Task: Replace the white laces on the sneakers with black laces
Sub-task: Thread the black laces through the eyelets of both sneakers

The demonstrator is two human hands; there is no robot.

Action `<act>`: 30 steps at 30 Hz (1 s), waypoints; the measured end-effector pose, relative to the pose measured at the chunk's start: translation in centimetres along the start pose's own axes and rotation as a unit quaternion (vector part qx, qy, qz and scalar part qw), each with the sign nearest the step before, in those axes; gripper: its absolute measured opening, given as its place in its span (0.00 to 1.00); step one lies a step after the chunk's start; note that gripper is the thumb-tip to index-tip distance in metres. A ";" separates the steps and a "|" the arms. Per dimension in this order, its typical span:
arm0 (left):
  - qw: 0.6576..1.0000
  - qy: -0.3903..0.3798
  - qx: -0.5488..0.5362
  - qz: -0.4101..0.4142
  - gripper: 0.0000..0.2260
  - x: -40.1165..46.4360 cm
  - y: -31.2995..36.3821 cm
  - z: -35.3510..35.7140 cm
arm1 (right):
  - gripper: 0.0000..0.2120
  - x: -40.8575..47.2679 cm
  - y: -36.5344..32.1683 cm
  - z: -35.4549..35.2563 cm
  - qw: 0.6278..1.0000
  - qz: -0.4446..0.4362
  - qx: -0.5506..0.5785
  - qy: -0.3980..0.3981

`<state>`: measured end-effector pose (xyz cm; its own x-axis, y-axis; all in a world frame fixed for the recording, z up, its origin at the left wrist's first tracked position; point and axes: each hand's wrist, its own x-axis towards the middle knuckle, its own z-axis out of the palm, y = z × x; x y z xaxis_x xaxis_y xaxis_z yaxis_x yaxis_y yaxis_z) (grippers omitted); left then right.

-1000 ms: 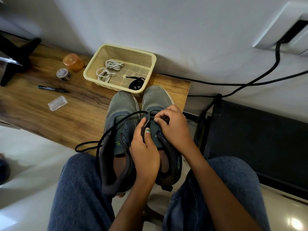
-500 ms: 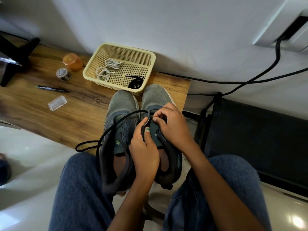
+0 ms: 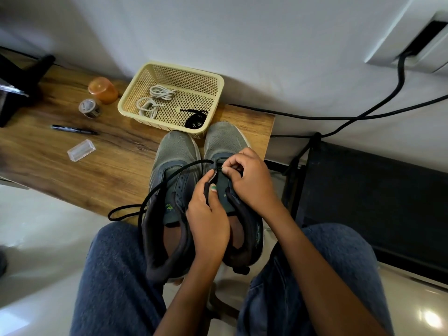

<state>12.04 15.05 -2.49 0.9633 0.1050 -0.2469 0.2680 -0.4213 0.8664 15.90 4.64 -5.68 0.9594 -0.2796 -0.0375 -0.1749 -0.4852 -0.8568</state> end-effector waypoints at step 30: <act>0.998 0.023 -0.056 -0.022 0.13 0.7 -0.3 -0.3 | 0.02 0.2 0.5 0.2 1.000 0.014 0.023 -0.013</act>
<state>12.63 15.57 -2.81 0.9497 0.1627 -0.2674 0.3067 -0.3126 0.8990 16.08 4.53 -6.18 0.9597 -0.2707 -0.0755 -0.1926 -0.4380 -0.8781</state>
